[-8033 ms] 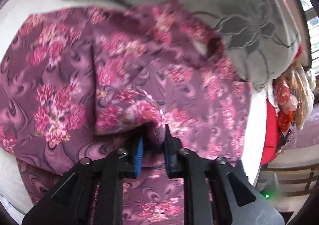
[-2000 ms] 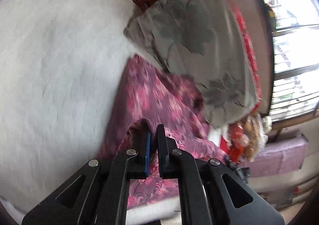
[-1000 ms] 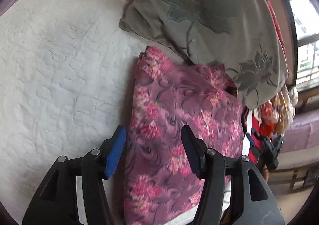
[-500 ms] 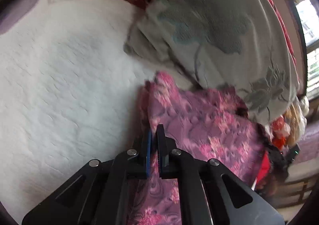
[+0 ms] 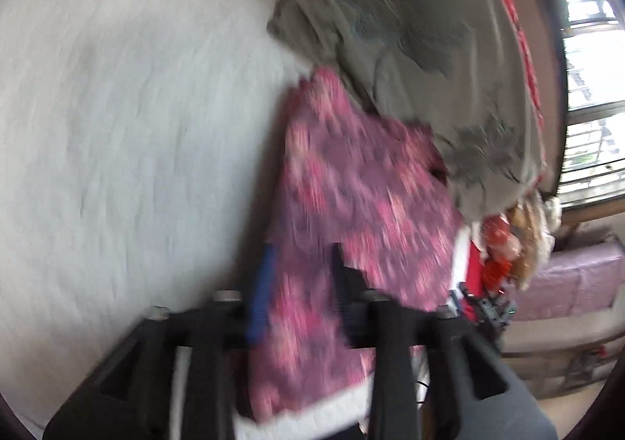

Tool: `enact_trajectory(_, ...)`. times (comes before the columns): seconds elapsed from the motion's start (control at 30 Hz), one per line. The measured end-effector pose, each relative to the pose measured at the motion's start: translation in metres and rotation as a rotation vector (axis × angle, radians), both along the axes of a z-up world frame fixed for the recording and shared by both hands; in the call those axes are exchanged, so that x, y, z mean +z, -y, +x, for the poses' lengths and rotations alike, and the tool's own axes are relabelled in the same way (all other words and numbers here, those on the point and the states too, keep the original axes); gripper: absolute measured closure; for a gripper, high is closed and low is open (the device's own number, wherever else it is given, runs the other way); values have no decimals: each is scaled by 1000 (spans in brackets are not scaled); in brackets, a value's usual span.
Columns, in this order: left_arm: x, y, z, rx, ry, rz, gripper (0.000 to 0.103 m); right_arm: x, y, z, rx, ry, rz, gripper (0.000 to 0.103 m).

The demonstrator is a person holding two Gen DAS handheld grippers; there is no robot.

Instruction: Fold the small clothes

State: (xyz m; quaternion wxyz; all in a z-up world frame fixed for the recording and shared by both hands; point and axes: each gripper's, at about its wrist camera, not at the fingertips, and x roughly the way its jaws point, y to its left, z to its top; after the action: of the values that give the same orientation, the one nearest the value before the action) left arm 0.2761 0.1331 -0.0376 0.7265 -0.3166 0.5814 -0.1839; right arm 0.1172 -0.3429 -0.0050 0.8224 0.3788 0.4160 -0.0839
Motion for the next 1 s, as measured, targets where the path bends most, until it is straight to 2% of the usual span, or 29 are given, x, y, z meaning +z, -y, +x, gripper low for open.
enact_trajectory(0.03,0,0,-10,4,4,-21,54,-1,-3,-17,1,-1,16,59)
enact_trajectory(0.13,-4,-3,-46,25,1,-80,49,-11,-7,-58,-6,-9,77,51)
enact_trajectory(0.23,-14,5,-72,16,-38,-111,49,-17,-22,-81,31,-7,80,49)
enact_trajectory(0.33,-16,16,-83,13,-49,-76,51,-11,-39,-85,79,-2,38,50)
enact_trajectory(0.37,-15,19,-83,21,-49,-62,62,-10,-41,-82,90,1,43,63)
enact_trajectory(0.4,-14,21,-81,31,-50,-51,75,-10,-44,-77,98,5,60,93)
enact_trajectory(0.43,-11,22,-79,39,-53,-44,97,-8,-46,-74,91,9,74,98)
enact_trajectory(0.53,1,12,-80,90,-15,-17,100,18,-44,-78,57,138,106,99)
enact_trajectory(0.63,15,0,-80,117,32,105,100,37,-40,-85,35,222,110,99)
enact_trajectory(0.7,13,-8,-82,125,8,99,100,30,-38,-83,27,179,98,99)
enact_trajectory(0.8,10,-12,-95,126,-17,17,99,-3,-37,-81,10,30,85,99)
enact_trajectory(0.83,11,-13,-101,119,-14,14,99,-14,-38,-84,-7,-7,89,98)
enact_trajectory(0.9,12,-6,-112,92,-9,-2,92,-29,-39,-90,-24,-25,125,94)
enact_trajectory(0.93,11,-2,-116,80,-12,-20,78,-33,-39,-93,-43,-22,141,93)
enact_trajectory(0.97,10,1,-120,77,-17,-32,58,-34,-38,-98,-65,-4,160,94)
enact_trajectory(1.0,8,5,-123,85,-16,-39,51,-37,-37,-101,-85,7,187,94)
